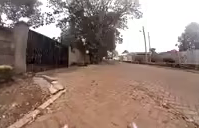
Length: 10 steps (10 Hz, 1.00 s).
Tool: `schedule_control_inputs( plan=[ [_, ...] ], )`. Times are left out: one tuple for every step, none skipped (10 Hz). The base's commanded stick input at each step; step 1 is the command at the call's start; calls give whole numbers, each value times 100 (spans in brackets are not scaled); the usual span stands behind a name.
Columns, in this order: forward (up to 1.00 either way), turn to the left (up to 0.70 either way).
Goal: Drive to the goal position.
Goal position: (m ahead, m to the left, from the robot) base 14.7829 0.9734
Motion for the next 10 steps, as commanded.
schedule_control_inputs(
  plan=[
    [70, 0],
    [70, 0],
    [70, 0],
    [70, 0],
    [70, 0],
    [70, 0],
    [70, 0],
    [70, 0],
    [70, 0],
    [70, 0]
  ],
)
